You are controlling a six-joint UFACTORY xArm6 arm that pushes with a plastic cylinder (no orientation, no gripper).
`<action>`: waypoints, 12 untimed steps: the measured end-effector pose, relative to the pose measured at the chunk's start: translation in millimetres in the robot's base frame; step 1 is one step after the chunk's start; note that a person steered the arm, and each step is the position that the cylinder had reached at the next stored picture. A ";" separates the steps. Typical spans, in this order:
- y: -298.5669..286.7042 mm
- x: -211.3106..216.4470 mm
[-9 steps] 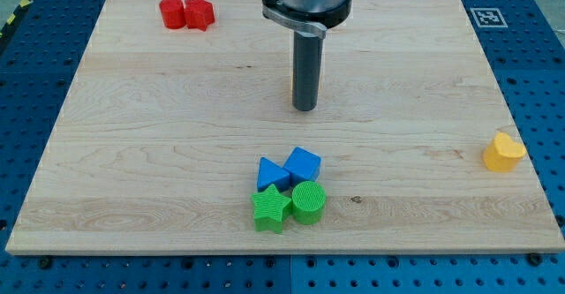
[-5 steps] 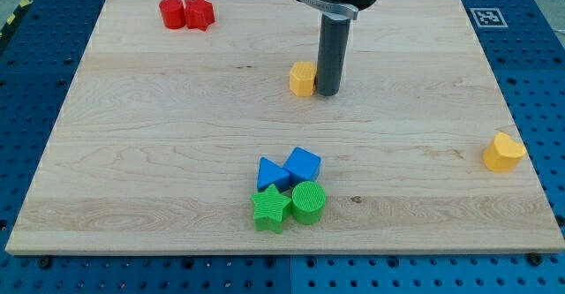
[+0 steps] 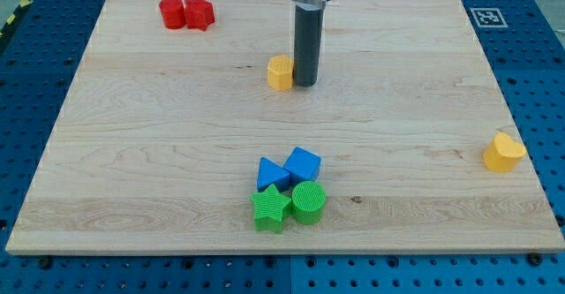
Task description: Push the hexagon below the red circle
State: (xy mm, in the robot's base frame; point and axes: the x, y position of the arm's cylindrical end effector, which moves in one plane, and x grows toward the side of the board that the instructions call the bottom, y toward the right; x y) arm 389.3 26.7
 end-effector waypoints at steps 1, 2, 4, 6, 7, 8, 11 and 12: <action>-2.4 0.0; -28.2 0.0; -84.3 -3.0; -129.5 -50.0; -148.9 -43.1; -166.6 -36.8; -189.2 -3.7; -206.1 -21.0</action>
State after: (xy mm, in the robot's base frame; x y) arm 368.3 -179.4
